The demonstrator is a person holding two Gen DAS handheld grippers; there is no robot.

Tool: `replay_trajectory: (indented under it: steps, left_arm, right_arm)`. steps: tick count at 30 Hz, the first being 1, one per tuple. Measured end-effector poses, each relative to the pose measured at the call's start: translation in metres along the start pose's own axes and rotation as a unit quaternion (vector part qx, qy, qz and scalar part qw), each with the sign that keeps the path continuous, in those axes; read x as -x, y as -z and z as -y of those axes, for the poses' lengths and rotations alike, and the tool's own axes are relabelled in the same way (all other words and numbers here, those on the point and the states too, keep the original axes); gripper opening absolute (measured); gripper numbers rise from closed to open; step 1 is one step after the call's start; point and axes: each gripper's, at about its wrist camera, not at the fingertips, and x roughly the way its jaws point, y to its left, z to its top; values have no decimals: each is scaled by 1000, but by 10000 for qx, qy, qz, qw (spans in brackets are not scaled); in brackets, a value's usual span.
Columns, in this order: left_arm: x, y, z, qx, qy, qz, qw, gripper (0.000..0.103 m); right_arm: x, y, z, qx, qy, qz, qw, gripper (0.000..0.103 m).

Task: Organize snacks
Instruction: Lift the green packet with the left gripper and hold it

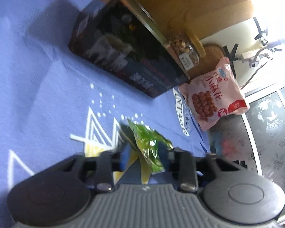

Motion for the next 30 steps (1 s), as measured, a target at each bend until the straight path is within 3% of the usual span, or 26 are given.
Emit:
replay_trajectory:
  steps: [3,5,7,10,12,14,30]
  left_arm:
    - [-3,5,0,-62,-168,35,9998,4]
    - [4,7,2,-149,-249,75,9996,4]
    - [14,13,11,-477,-445,148,9978,3]
    - [30,27,26,-944,-753,302,9922,3]
    - [41,37,32,-1117,-926,424,9885,3]
    - [53,47,34,-1161,-989,540,9868,3]
    - [109,126,54,-1443,-1120,997,9781,3]
  right_arm:
    - [1,0,-5,228,158,31,9996,14]
    - [1,10,-21,902,532,89,9945,14]
    - [-2,26,-44,1759,861,112,9806,14]
    - [-10,55,-78,2845,1238,191,9505,14]
    - [-13,70,-91,3236,1340,212,9364,14]
    - [-14,80,-97,3393,1357,203,9306,14]
    - [13,150,-115,3685,1372,305,9190,14]
